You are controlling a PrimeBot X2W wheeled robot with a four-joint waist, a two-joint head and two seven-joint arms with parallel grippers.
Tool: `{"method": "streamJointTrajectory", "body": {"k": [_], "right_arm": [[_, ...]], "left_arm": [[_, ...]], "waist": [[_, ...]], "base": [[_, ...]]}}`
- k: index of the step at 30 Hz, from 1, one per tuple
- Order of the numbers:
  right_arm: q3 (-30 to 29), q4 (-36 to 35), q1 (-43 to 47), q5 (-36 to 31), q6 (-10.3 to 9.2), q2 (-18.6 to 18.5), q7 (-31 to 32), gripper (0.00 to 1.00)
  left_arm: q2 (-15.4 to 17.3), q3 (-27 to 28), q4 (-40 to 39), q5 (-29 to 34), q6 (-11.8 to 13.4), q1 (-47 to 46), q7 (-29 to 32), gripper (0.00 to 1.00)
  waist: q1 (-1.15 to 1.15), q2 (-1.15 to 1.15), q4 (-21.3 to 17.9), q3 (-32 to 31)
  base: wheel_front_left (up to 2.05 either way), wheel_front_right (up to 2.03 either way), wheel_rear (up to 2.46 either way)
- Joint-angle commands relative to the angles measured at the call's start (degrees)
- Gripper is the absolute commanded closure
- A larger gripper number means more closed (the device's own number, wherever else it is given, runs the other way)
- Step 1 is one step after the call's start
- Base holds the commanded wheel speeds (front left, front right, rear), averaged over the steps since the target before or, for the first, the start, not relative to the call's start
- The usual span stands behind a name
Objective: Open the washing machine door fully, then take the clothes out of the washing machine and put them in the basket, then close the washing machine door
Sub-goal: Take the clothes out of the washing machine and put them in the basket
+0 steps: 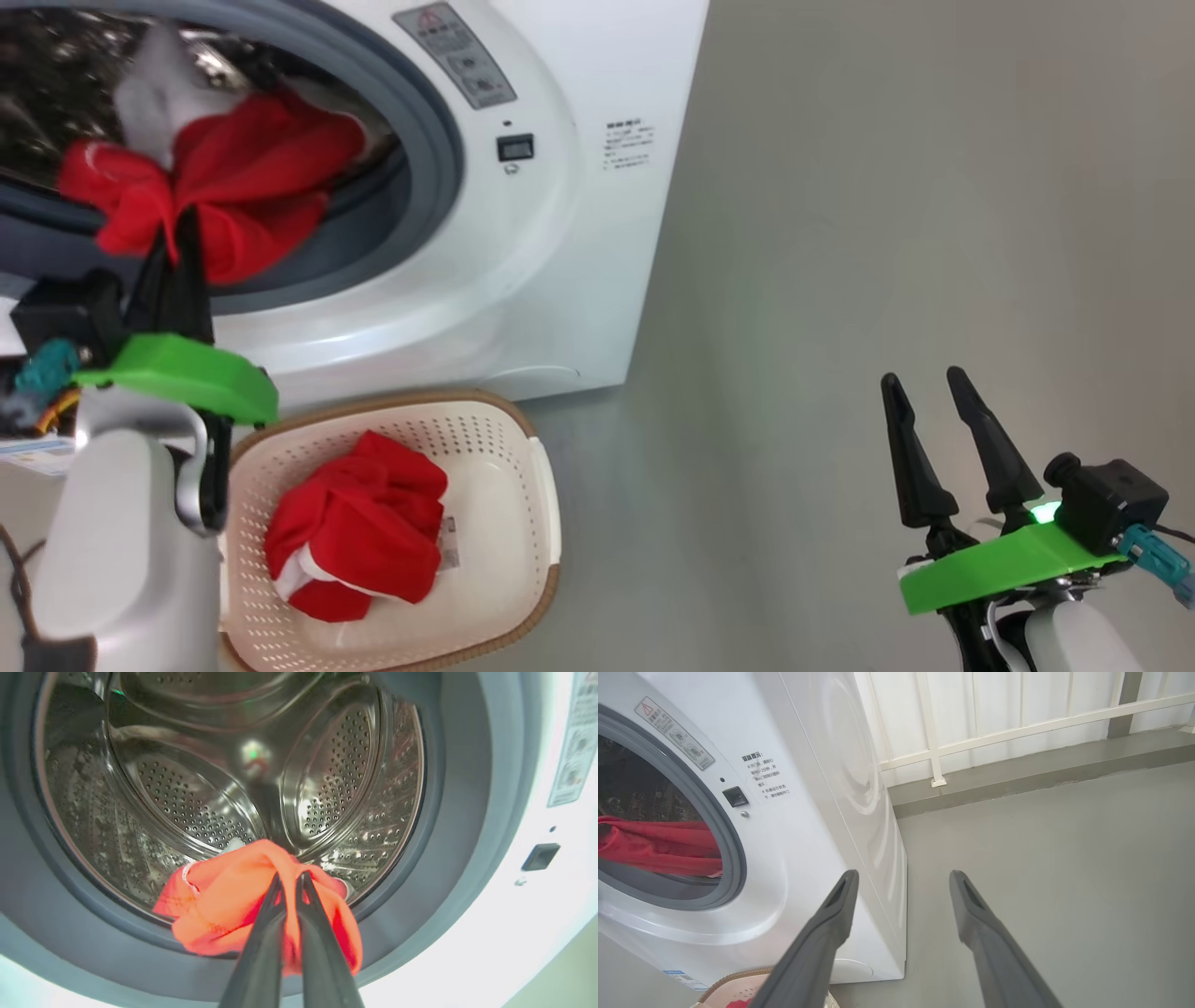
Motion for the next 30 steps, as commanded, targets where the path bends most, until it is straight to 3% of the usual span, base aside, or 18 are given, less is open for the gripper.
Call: {"method": "streamJointTrajectory", "body": {"k": [1, 18, 24, 30], "right_arm": [[0.9, -1.3, 0.4, -0.4, 0.36, -0.1, -0.4, 0.0], [0.5, -1.8, 1.8, -1.1, 0.36, -0.1, -0.4, 0.0], [0.7, -2.0, 1.5, -0.9, 0.36, -0.1, -0.4, 0.0], [1.0, -2.0, 0.9, -0.6, 0.36, -0.1, -0.4, 0.0]], "left_arm": [[1.4, 2.1, -4.0, -0.5, -0.5, 1.5, -0.7, 1.0], [-2.8, 5.1, -31.1, -1.2, -1.7, 14.9, -0.7, 1.0], [-3.4, 4.7, -35.0, -1.4, -1.6, 18.8, -0.7, 1.0], [-3.7, 3.9, -32.3, -1.7, -1.4, 22.0, -0.7, 1.0]], "waist": [[0.0, 0.0, 1.6, -1.7], [0.0, 0.0, 3.2, -2.3], [0.0, 0.0, 3.1, -1.4], [0.0, 0.0, 2.8, -0.1]], "base": [[0.0, 0.0, 0.0], [0.0, 0.0, 0.0], [0.0, 0.0, 0.0], [0.0, 0.0, 0.0]]}}
